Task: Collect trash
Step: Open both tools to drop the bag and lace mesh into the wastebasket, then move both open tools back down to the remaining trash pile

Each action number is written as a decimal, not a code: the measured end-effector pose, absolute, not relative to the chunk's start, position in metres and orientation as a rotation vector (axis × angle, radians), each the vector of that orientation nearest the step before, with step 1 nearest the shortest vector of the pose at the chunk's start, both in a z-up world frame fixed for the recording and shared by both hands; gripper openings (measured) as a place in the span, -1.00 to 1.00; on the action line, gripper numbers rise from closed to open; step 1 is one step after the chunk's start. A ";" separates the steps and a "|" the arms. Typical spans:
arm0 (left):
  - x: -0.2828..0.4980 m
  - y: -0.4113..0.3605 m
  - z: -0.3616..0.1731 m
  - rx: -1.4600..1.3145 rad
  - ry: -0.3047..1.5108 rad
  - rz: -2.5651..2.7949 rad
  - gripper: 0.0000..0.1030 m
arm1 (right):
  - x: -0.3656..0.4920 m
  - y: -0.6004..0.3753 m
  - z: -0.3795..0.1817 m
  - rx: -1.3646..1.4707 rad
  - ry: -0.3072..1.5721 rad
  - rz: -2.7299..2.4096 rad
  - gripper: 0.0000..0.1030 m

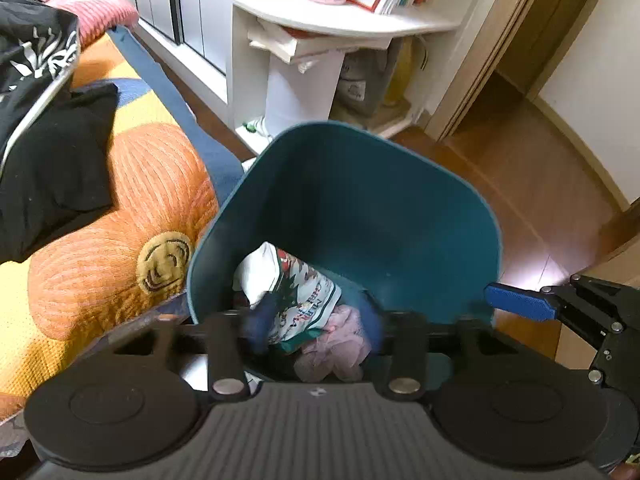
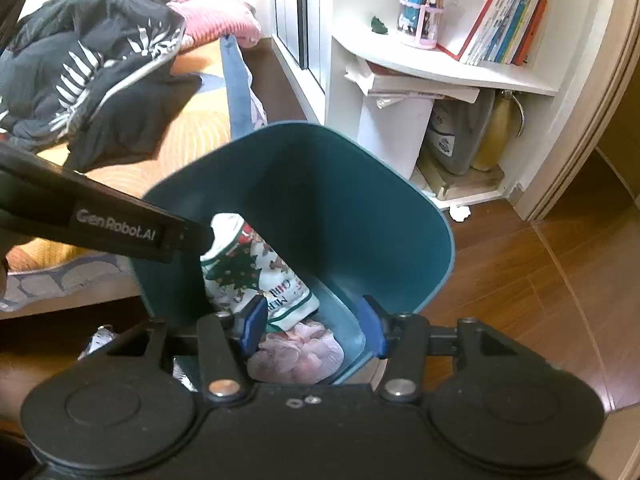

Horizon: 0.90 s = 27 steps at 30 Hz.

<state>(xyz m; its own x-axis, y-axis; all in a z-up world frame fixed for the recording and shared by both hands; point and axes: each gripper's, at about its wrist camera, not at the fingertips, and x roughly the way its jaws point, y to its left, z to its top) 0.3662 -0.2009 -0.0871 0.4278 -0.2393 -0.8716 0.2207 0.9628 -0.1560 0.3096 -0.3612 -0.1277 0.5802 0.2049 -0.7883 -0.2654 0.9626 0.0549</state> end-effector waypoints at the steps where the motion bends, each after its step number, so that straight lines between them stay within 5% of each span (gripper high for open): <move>1: 0.362 -0.199 -0.083 -0.022 1.079 -0.289 0.08 | 0.307 -0.362 -0.124 -0.066 0.905 0.282 -0.01; 18: 0.269 -0.126 -0.014 -0.082 0.962 -0.252 0.08 | 0.245 -0.321 -0.052 -0.068 0.776 0.442 0.10; 27: 0.211 -0.065 -0.003 -0.117 0.927 -0.178 0.31 | 0.213 -0.282 -0.036 -0.067 0.676 0.539 0.14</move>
